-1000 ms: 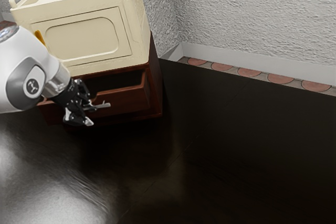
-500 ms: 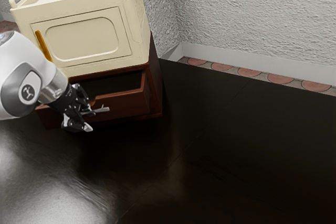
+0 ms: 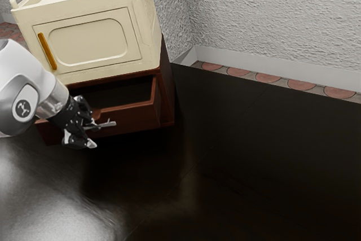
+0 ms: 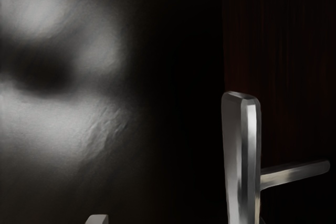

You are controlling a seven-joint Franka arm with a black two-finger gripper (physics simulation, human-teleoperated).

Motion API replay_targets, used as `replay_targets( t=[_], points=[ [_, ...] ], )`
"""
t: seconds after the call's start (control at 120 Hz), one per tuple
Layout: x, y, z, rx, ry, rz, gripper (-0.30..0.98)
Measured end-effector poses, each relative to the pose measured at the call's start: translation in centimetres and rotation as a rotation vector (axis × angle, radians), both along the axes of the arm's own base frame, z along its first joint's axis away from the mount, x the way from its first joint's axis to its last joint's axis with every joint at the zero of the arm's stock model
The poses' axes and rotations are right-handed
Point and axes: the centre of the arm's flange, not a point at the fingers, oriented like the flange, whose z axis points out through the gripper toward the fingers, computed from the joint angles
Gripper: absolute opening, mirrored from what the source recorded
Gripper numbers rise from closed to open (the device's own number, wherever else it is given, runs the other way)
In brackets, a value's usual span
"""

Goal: Pull the drawer handle with one arm to open the drawer

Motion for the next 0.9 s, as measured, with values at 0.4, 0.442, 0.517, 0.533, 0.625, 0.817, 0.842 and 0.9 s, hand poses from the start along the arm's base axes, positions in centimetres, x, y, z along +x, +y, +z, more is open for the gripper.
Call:
replay_targets(
  t=[0.4,0.442,0.517,0.533,0.625,0.817,0.842,0.9],
  points=[
    [-1.6,-0.5,0.3,0.0,-0.01,0.01,0.25],
    [-1.7,-0.6,0.2,0.0,-0.009,0.01,0.25],
    [-2.0,-0.7,0.2,0.001,-0.01,0.01,0.25],
    [-2.0,-0.7,0.2,0.001,-0.01,0.01,0.25],
    [-2.2,-0.7,0.2,0.002,-0.009,0.009,0.25],
    [-2.2,-0.8,0.2,0.004,-0.009,0.007,0.28],
    [-2.2,-0.8,0.2,0.006,-0.009,0.004,0.29],
    [-2.1,-1.0,0.3,0.009,-0.01,0.0,0.3]
  ],
)
